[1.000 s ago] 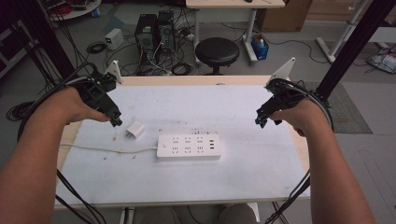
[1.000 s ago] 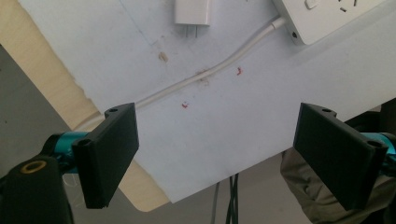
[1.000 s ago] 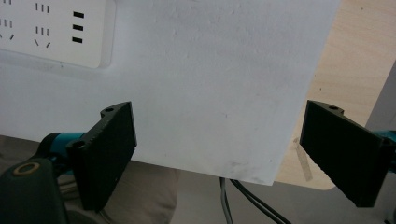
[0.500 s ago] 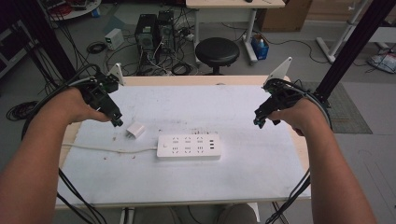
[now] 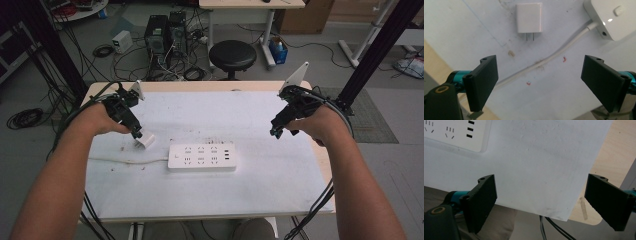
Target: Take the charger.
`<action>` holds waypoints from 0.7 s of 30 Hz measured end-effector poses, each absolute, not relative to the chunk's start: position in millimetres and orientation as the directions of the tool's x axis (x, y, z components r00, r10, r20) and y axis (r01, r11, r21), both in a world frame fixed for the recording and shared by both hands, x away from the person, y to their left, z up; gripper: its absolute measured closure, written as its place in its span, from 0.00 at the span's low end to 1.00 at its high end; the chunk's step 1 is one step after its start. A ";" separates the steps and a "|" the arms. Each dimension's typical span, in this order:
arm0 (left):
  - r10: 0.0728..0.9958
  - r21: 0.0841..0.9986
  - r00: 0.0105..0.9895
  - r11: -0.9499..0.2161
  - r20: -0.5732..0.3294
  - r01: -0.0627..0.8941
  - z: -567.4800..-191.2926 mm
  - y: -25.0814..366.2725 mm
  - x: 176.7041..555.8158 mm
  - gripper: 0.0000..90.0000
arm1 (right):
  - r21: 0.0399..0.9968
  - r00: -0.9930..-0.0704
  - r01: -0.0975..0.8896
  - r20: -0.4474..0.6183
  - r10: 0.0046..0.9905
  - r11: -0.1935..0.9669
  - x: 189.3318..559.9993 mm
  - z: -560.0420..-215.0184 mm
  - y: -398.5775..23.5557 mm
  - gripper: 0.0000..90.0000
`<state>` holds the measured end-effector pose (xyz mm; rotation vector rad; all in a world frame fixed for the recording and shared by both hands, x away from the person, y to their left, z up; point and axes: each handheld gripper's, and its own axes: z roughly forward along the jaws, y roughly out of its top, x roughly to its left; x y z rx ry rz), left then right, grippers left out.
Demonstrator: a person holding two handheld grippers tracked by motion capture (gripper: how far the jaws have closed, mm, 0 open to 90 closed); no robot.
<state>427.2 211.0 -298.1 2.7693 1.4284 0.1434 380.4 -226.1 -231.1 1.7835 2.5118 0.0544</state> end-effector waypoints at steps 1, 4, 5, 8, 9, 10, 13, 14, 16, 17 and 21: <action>0.814 0.062 0.576 -0.580 0.071 0.812 -298.1 211.0 427.2 0.16 | 0.064 -0.329 0.942 -0.029 0.944 0.330 380.4 -231.1 -226.1 0.11; 0.828 0.059 0.556 -0.560 0.069 0.827 -322.3 209.3 437.6 0.16 | 0.066 -0.349 0.934 -0.038 0.937 0.350 380.8 -232.7 -222.1 0.11; 0.832 0.058 0.551 -0.555 0.067 0.830 -328.6 209.1 439.9 0.16 | 0.065 -0.348 0.935 -0.036 0.937 0.349 380.9 -233.4 -221.3 0.11; 0.832 0.035 0.553 -0.555 0.048 0.831 -345.0 209.2 447.3 0.16 | 0.060 -0.350 0.934 -0.036 0.936 0.351 381.5 -236.3 -220.4 0.11; 0.832 0.032 0.553 -0.554 0.043 0.832 -350.1 208.3 449.1 0.16 | 0.058 -0.355 0.932 -0.036 0.934 0.357 381.7 -237.4 -220.6 0.11; 0.830 0.033 0.556 -0.558 0.046 0.829 -354.5 207.6 450.9 0.16 | 0.055 -0.357 0.932 -0.038 0.933 0.359 381.8 -238.2 -220.7 0.11; 0.826 0.033 0.561 -0.563 0.052 0.826 -362.3 206.2 454.4 0.16 | 0.055 -0.353 0.933 -0.037 0.935 0.355 381.9 -239.0 -220.8 0.11; 0.826 0.033 0.561 -0.563 0.052 0.826 -362.3 206.2 454.4 0.16 | 0.055 -0.353 0.933 -0.037 0.935 0.355 381.9 -239.0 -220.8 0.11; 0.835 0.031 0.548 -0.550 0.052 0.835 -375.5 206.1 460.3 0.16 | 0.052 -0.351 0.934 -0.040 0.936 0.352 381.8 -241.7 -222.2 0.11; 0.835 0.031 0.548 -0.550 0.052 0.835 -375.5 206.1 460.3 0.16 | 0.052 -0.351 0.934 -0.040 0.936 0.352 381.8 -241.7 -222.2 0.11; 0.844 0.032 0.535 -0.536 0.034 0.844 -392.1 206.5 465.0 0.17 | 0.049 -0.368 0.928 -0.046 0.929 0.370 380.9 -244.2 -221.0 0.11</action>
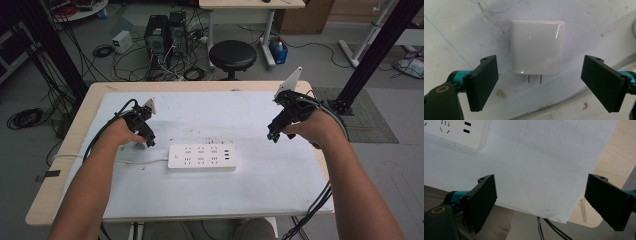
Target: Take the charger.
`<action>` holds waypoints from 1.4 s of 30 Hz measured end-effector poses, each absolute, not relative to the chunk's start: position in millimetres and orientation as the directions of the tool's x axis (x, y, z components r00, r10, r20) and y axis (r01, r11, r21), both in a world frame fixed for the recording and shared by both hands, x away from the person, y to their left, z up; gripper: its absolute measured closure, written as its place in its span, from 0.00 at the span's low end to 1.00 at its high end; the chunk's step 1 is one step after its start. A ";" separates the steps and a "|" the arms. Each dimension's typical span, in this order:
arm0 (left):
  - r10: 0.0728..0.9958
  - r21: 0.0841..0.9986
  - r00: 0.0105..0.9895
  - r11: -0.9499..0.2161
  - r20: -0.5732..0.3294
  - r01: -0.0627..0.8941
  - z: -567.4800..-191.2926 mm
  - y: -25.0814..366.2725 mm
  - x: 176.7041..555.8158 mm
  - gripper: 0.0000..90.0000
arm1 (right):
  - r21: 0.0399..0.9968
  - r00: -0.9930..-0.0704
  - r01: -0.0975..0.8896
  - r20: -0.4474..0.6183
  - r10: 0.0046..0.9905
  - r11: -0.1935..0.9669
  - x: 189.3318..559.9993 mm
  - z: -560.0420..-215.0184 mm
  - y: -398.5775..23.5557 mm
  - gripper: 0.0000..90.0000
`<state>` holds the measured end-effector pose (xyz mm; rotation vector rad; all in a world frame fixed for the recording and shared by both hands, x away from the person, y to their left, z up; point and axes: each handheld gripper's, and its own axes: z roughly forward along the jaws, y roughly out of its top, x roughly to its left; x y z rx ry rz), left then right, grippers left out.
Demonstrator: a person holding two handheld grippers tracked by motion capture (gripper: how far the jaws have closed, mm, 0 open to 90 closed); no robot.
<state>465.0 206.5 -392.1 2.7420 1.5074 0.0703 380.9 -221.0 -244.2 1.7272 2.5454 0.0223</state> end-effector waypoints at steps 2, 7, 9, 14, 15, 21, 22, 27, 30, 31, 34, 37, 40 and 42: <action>0.841 0.024 0.540 -0.541 0.034 0.841 -398.0 206.5 465.4 0.17 | 0.044 -0.369 0.927 -0.051 0.928 0.371 380.5 -244.2 -220.1 0.11; 0.850 0.026 0.526 -0.526 0.024 0.850 -403.1 207.0 467.1 0.25 | 0.044 -0.369 0.928 -0.052 0.928 0.371 380.2 -244.3 -220.5 0.11; 0.857 0.023 0.514 -0.514 0.037 0.857 -405.6 206.4 468.0 0.27 | 0.044 -0.370 0.927 -0.053 0.928 0.372 380.1 -244.7 -221.2 0.11; 0.855 0.015 0.516 -0.517 0.046 0.856 -409.2 205.4 469.6 0.27 | 0.046 -0.371 0.927 -0.049 0.927 0.373 379.0 -244.7 -222.7 0.11; 0.846 0.027 0.532 -0.533 0.047 0.846 -410.4 204.1 470.0 0.34 | 0.043 -0.364 0.930 -0.048 0.930 0.366 378.3 -244.4 -223.9 0.11; 0.847 0.034 0.530 -0.531 0.044 0.846 -408.0 204.0 468.2 0.47 | 0.048 -0.352 0.934 -0.043 0.935 0.354 378.0 -244.4 -228.6 0.11; 0.846 0.032 0.531 -0.532 0.047 0.846 -407.5 203.8 467.6 0.47 | 0.046 -0.351 0.935 -0.042 0.936 0.352 377.7 -244.4 -228.5 0.11; 0.845 0.035 0.534 -0.534 0.009 0.845 -396.0 204.8 460.8 0.47 | 0.048 -0.355 0.933 -0.042 0.934 0.357 377.2 -245.1 -229.3 0.11; 0.836 0.039 0.549 -0.549 0.006 0.835 -379.2 205.5 454.7 0.47 | 0.052 -0.347 0.936 -0.033 0.937 0.348 377.4 -245.8 -231.2 0.11; 0.834 0.039 0.551 -0.551 0.002 0.834 -372.4 205.8 452.4 0.47 | 0.051 -0.347 0.936 -0.033 0.937 0.348 377.6 -246.3 -231.8 0.11; 0.819 0.043 0.574 -0.573 -0.010 0.819 -350.3 204.8 444.1 0.47 | 0.048 -0.340 0.939 -0.026 0.940 0.341 377.6 -247.4 -232.5 0.11; 0.810 0.061 0.586 -0.585 -0.015 0.809 -328.3 202.3 434.4 0.47 | 0.050 -0.338 0.940 -0.022 0.941 0.339 377.2 -247.8 -232.8 0.11; 0.805 0.072 0.593 -0.590 -0.015 0.804 -306.0 199.7 425.8 0.47 | 0.051 -0.335 0.941 -0.016 0.942 0.335 376.1 -247.1 -232.4 0.11; 0.805 0.072 0.593 -0.590 -0.015 0.804 -306.0 199.7 425.8 0.47 | 0.052 -0.333 0.942 -0.015 0.943 0.333 375.7 -247.0 -232.4 0.11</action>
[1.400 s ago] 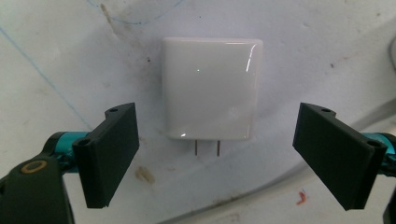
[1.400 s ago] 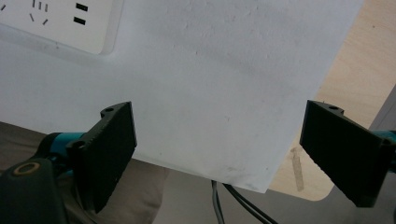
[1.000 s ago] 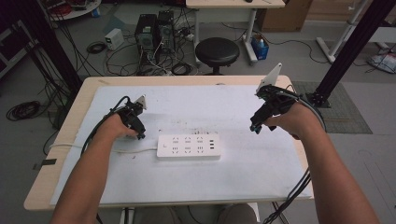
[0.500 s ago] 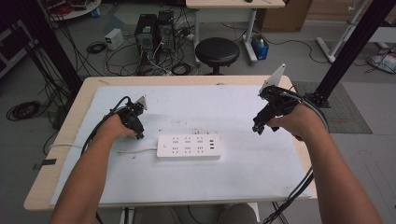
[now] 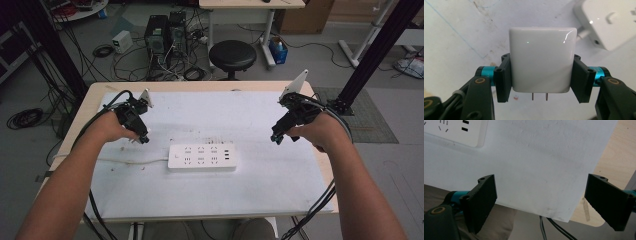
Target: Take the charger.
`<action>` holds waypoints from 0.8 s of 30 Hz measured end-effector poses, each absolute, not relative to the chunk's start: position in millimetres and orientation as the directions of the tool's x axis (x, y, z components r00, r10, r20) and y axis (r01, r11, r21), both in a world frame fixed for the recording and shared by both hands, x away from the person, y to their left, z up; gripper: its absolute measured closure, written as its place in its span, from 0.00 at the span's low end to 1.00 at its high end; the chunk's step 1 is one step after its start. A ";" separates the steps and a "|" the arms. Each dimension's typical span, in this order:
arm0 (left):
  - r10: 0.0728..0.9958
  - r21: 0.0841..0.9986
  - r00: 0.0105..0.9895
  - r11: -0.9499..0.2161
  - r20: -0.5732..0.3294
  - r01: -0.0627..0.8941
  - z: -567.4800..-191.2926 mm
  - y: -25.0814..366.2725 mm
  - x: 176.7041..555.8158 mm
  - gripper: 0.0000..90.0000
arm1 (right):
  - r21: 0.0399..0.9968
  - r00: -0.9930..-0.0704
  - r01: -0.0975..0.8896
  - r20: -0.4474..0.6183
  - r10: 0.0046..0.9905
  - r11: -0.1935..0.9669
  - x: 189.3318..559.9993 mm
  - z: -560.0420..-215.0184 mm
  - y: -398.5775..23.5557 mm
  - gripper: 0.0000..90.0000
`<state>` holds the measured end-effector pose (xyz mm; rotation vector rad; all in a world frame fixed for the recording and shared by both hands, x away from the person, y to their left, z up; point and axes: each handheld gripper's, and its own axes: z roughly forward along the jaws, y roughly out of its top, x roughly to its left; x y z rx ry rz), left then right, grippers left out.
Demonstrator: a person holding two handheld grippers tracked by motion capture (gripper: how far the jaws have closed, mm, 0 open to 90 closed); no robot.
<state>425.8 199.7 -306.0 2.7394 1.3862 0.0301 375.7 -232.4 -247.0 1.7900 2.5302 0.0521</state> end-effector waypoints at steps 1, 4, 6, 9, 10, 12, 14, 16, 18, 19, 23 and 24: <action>0.798 0.080 0.603 -0.601 0.001 0.795 -285.5 196.0 416.6 0.47 | 0.053 -0.335 0.940 -0.015 0.942 0.336 375.4 -246.8 -232.3 0.11; 0.792 0.094 0.610 -0.609 0.014 0.788 -266.5 192.5 406.5 0.47 | 0.055 -0.336 0.940 -0.016 0.942 0.336 375.2 -246.5 -230.4 0.11; 0.788 0.100 0.615 -0.614 0.016 0.783 -260.1 192.0 403.2 0.47 | 0.055 -0.335 0.940 -0.019 0.942 0.336 375.3 -246.8 -229.7 0.11; 0.785 0.119 0.619 -0.616 0.016 0.779 -243.2 191.3 393.9 0.47 | 0.045 -0.341 0.939 -0.021 0.940 0.341 376.4 -248.2 -225.2 0.11; 0.786 0.122 0.618 -0.615 0.016 0.779 -239.1 191.2 391.2 0.47 | 0.045 -0.342 0.938 -0.023 0.939 0.343 376.9 -248.3 -223.3 0.11; 0.779 0.117 0.627 -0.625 0.024 0.772 -229.8 191.5 384.9 0.47 | 0.046 -0.355 0.934 -0.018 0.935 0.355 378.4 -247.9 -218.0 0.11; 0.775 0.113 0.631 -0.630 0.030 0.769 -226.4 191.9 382.1 0.47 | 0.044 -0.357 0.933 -0.014 0.934 0.357 378.7 -247.6 -214.6 0.11; 0.773 0.111 0.633 -0.633 0.034 0.766 -225.0 192.8 380.2 0.47 | 0.045 -0.360 0.932 -0.013 0.933 0.360 378.6 -247.1 -212.4 0.11; 0.772 0.115 0.634 -0.634 0.035 0.765 -225.0 192.9 379.2 0.47 | 0.048 -0.360 0.932 -0.010 0.933 0.360 378.5 -246.7 -211.9 0.11; 0.770 0.114 0.637 -0.637 0.039 0.763 -225.2 193.1 378.0 0.47 | 0.051 -0.359 0.932 -0.010 0.933 0.359 378.3 -245.6 -212.0 0.11; 0.751 0.138 0.660 -0.657 0.037 0.741 -224.2 190.9 374.6 0.47 | 0.064 -0.347 0.936 0.005 0.938 0.346 376.6 -242.6 -213.3 0.11; 0.751 0.138 0.660 -0.657 0.037 0.741 -224.2 190.9 374.6 0.47 | 0.064 -0.347 0.936 0.005 0.938 0.346 376.6 -242.6 -213.3 0.11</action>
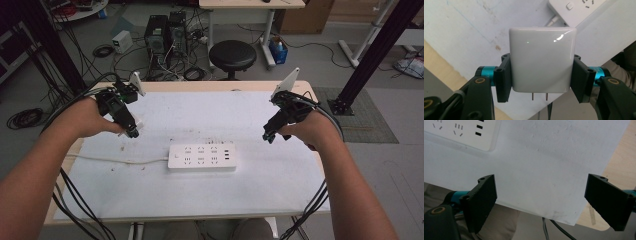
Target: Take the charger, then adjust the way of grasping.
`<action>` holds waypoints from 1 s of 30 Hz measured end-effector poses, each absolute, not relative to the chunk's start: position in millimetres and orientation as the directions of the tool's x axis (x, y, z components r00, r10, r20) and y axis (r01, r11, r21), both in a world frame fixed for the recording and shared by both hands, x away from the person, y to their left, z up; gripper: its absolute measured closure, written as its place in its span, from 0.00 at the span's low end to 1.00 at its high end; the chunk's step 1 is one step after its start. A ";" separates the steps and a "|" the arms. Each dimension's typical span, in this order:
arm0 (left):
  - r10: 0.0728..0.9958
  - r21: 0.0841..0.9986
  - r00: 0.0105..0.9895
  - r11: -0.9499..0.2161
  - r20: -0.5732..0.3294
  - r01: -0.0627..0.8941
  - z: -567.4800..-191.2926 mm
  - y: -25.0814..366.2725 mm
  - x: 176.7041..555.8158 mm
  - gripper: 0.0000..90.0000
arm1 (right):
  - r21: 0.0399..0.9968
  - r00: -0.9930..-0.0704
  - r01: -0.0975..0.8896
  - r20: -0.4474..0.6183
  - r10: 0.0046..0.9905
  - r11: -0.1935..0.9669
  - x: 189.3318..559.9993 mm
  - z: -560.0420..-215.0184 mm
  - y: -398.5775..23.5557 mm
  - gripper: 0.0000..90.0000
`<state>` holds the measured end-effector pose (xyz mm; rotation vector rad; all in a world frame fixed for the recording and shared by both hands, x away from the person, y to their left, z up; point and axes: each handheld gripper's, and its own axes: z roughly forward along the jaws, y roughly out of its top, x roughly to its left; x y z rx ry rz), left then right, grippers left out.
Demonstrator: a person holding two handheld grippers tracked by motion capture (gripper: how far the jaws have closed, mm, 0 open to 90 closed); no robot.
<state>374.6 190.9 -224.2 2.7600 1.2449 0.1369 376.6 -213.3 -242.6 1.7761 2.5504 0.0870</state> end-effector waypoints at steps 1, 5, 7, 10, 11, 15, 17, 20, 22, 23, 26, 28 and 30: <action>0.739 0.140 0.673 -0.670 0.034 0.729 -223.7 190.0 374.1 0.47 | 0.077 -0.338 0.939 0.022 0.941 0.336 374.8 -240.8 -214.5 0.11; 0.704 0.178 0.710 -0.701 0.020 0.691 -221.6 177.4 370.4 0.47 | 0.082 -0.324 0.944 0.041 0.945 0.320 370.7 -237.5 -216.3 0.11; 0.677 0.193 0.736 -0.724 0.013 0.663 -220.3 170.2 368.7 0.47 | 0.082 -0.325 0.944 0.058 0.944 0.320 369.1 -236.2 -216.8 0.11; 0.625 0.236 0.781 -0.760 0.009 0.605 -218.2 158.0 365.1 0.47 | 0.092 -0.327 0.943 0.073 0.942 0.320 367.5 -235.1 -217.3 0.11; 0.608 0.259 0.794 -0.768 0.005 0.586 -217.2 154.4 364.0 0.47 | 0.092 -0.324 0.944 0.086 0.942 0.316 367.2 -234.9 -217.5 0.11; 0.534 0.346 0.845 -0.791 -0.011 0.505 -216.6 140.1 360.3 0.47 | 0.116 -0.318 0.946 0.143 0.937 0.303 366.6 -233.2 -218.8 0.11; 0.496 0.386 0.868 -0.800 -0.008 0.460 -218.1 133.9 358.3 0.47 | 0.124 -0.318 0.946 0.178 0.931 0.300 366.2 -232.2 -219.7 0.11; 0.459 0.429 0.888 -0.804 0.007 0.412 -219.9 128.2 355.9 0.47 | 0.142 -0.323 0.944 0.218 0.921 0.297 364.9 -230.3 -219.3 0.11; 0.438 0.476 0.899 -0.792 0.004 0.383 -222.7 121.8 353.1 0.47 | 0.145 -0.319 0.946 0.231 0.919 0.292 364.0 -229.3 -218.2 0.11; 0.416 0.505 0.909 -0.786 0.005 0.357 -225.0 116.0 351.9 0.47 | 0.161 -0.322 0.944 0.280 0.904 0.286 363.0 -227.5 -217.3 0.11; 0.395 0.529 0.919 -0.782 0.012 0.329 -227.6 110.0 350.4 0.47 | 0.176 -0.319 0.945 0.336 0.886 0.274 361.8 -226.0 -215.5 0.11; 0.379 0.547 0.925 -0.779 0.021 0.306 -230.2 103.5 348.3 0.47 | 0.196 -0.326 0.943 0.406 0.853 0.268 360.6 -226.2 -211.3 0.12; 0.359 0.556 0.932 -0.783 0.038 0.279 -232.1 97.0 346.3 0.47 | 0.200 -0.329 0.943 0.430 0.841 0.266 360.4 -226.7 -209.8 0.12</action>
